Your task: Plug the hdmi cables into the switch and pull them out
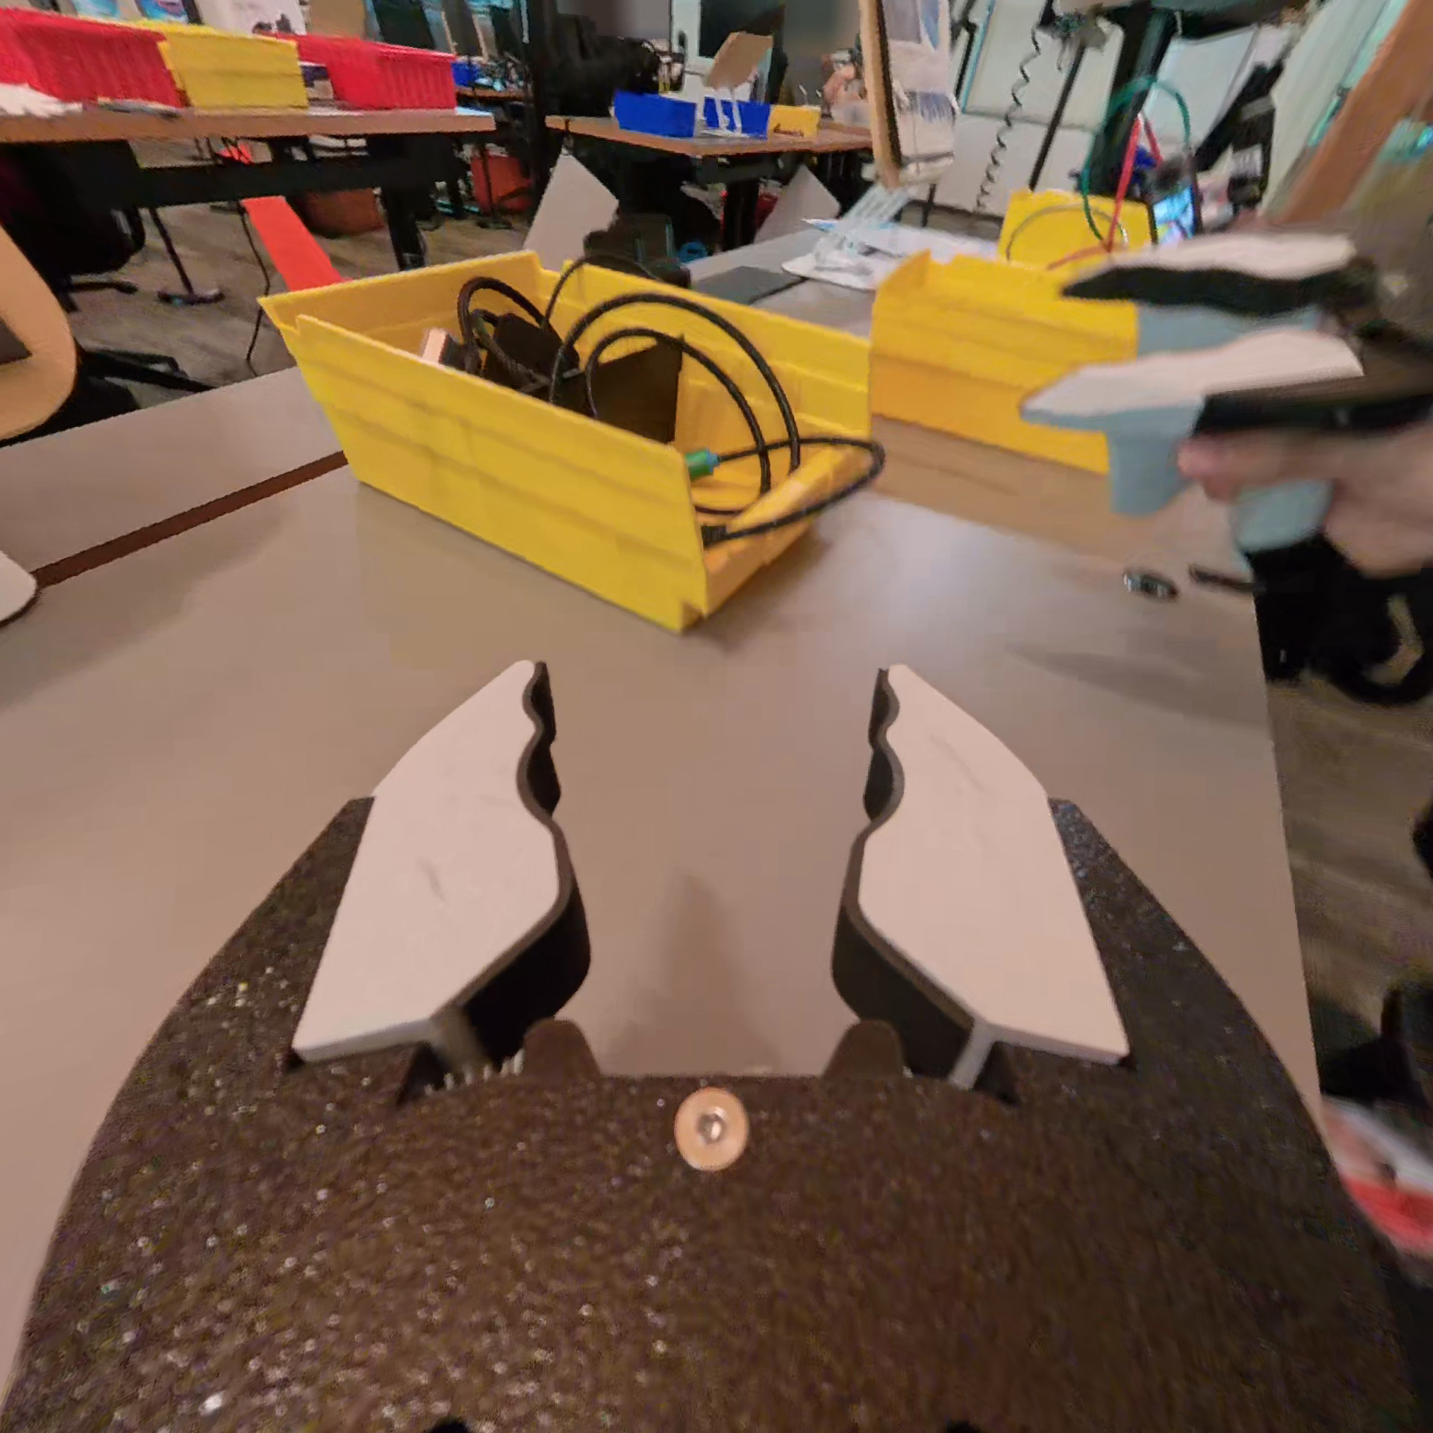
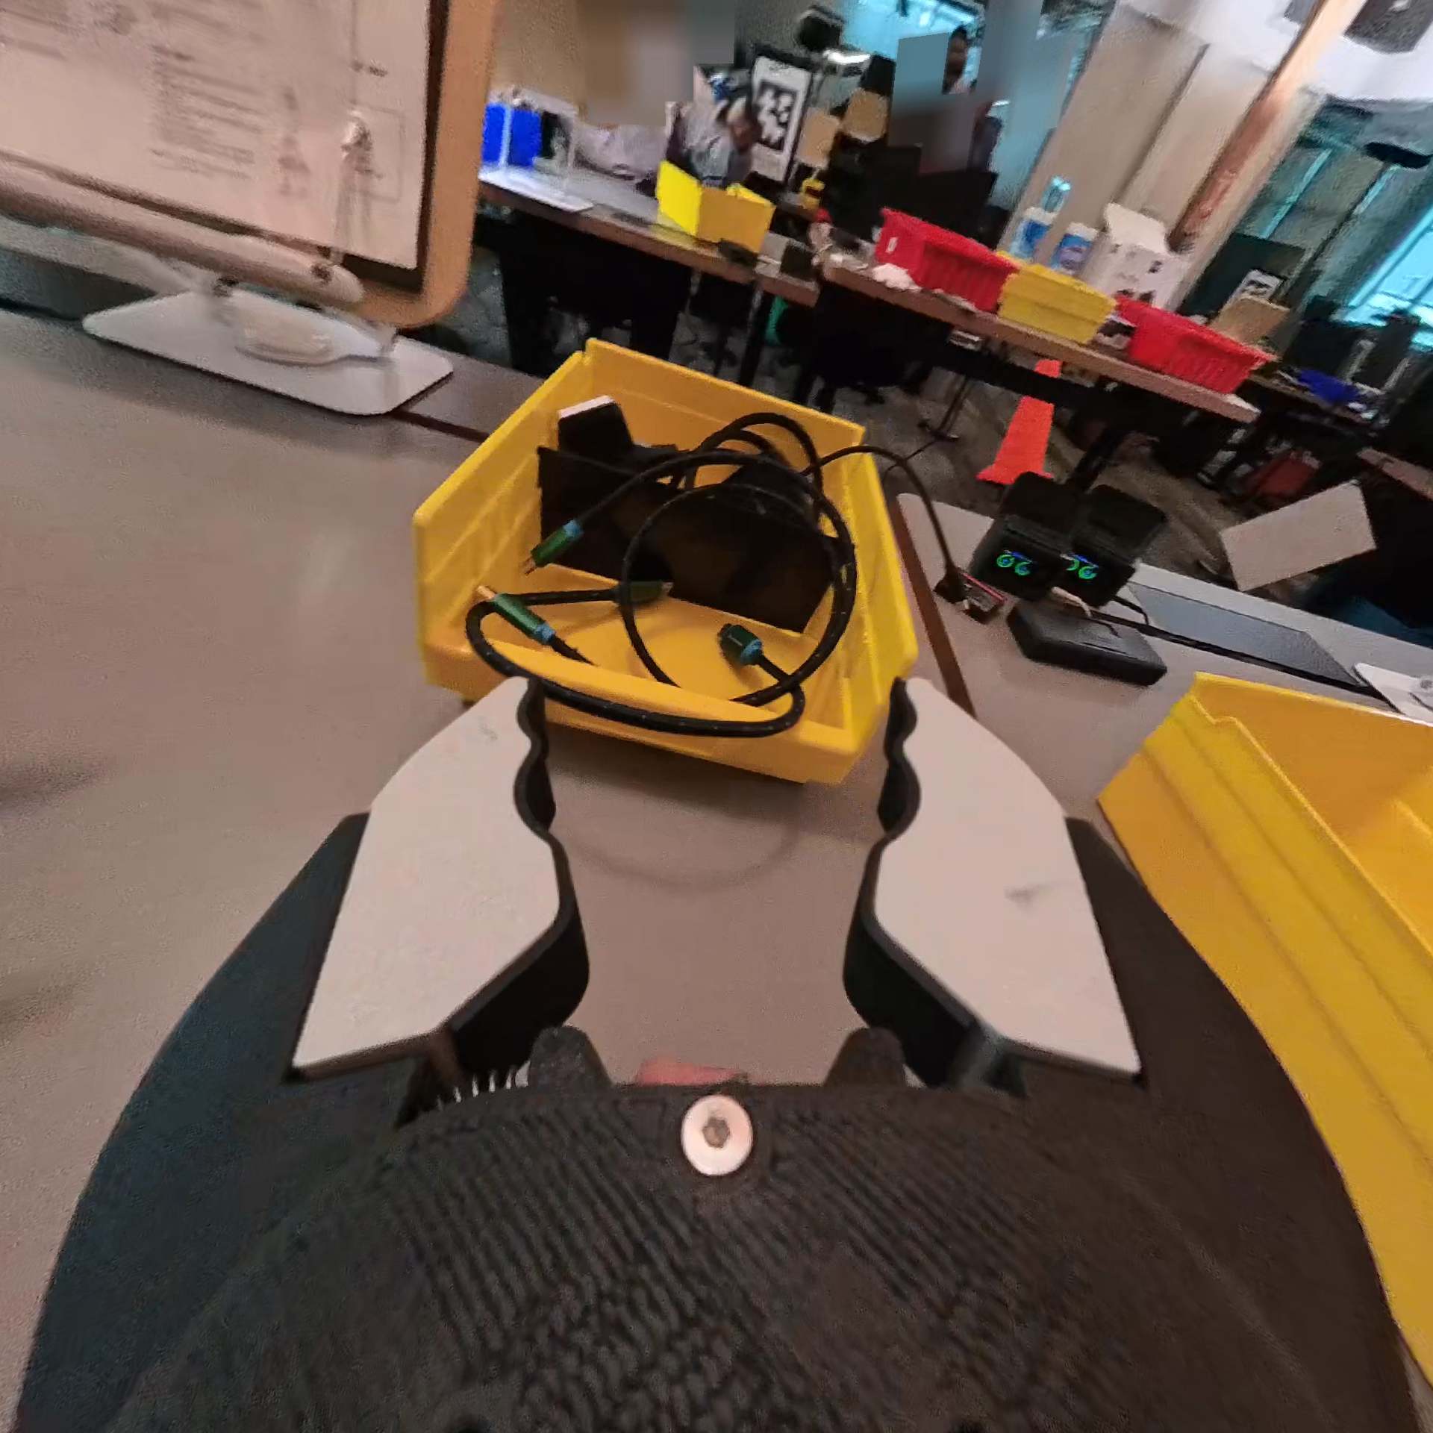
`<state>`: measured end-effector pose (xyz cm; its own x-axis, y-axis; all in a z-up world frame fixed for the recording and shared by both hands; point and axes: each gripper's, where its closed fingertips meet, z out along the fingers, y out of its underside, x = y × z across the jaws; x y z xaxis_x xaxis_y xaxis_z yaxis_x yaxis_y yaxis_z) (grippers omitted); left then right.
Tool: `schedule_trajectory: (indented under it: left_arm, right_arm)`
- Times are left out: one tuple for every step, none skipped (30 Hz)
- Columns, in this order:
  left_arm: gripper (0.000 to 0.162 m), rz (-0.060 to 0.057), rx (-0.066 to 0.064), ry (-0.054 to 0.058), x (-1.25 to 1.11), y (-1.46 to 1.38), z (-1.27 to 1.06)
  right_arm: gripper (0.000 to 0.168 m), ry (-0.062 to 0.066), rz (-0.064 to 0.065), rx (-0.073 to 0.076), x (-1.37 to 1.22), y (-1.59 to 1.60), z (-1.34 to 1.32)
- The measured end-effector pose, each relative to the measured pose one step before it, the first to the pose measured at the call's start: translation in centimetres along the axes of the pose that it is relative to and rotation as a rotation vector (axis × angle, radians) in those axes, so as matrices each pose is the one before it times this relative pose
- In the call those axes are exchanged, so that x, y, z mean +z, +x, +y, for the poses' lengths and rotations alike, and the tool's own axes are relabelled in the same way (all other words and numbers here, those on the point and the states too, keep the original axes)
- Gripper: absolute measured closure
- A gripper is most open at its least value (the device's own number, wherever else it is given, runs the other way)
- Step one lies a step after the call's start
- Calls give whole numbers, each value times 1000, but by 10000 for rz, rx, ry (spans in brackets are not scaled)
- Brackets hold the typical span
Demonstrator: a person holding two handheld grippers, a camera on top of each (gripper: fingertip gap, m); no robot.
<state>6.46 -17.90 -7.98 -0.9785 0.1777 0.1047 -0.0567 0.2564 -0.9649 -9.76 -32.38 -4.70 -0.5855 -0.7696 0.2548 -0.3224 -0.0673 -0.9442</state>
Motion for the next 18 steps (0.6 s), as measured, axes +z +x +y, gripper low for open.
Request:
schedule_trajectory:
  left_arm:
    - [83,-163,-307,80,1330,-121,-953]
    - [83,-200,-262,61,1375,-161,-841]
    - [82,-234,-242,16,1417,-196,-660]
    - [81,-272,-259,-92,1455,-206,-394]
    - [79,-238,-305,-217,1503,-107,-135]
    - [77,-205,-384,-342,1507,-21,143]
    - [73,-247,-480,-440,1467,-80,343]
    - [69,-330,-499,-400,1362,-203,325]
    - [67,-360,-392,-268,1238,-222,200]
    - [65,-389,-198,-199,1110,-222,125]
    - [64,-422,-38,-118,1012,-224,-2]
    - [63,-373,68,-21,890,-140,-152]
    - [64,-294,152,16,759,-23,-238]
    - [65,-209,166,0,686,60,-252]
    - [68,-72,66,-110,644,177,-120]
    - [73,60,-91,-224,606,222,29]
    - [82,18,-157,-233,518,6,64]
    - [94,-116,-68,-110,428,-332,-33]
  right_arm:
    - [87,278,247,236,-148,548,-267]
    - [87,192,6,269,-32,234,-172]
    - [88,68,-109,307,1,79,40]
    - [89,-4,-169,241,22,-85,176]
    - [90,-18,-94,144,100,103,189]
    - [90,-39,61,79,35,291,222]
    - [91,-75,141,20,59,410,285]
    - [92,-98,77,-39,36,235,235]
    - [92,-74,-16,-61,100,78,137]
    - [92,-28,-68,-43,-5,-58,3]
    - [93,27,-106,-8,-23,-137,-69]
    - [94,71,-147,28,3,-187,-91]
    - [95,80,-111,59,47,-205,-126]
    - [95,67,-55,66,86,-135,-87]
    - [95,31,-90,44,117,-247,-29]
    - [95,-24,-134,13,62,-293,66]
    - [95,-65,-117,-26,35,-291,112]
    - [95,-56,-89,-65,123,-271,91]
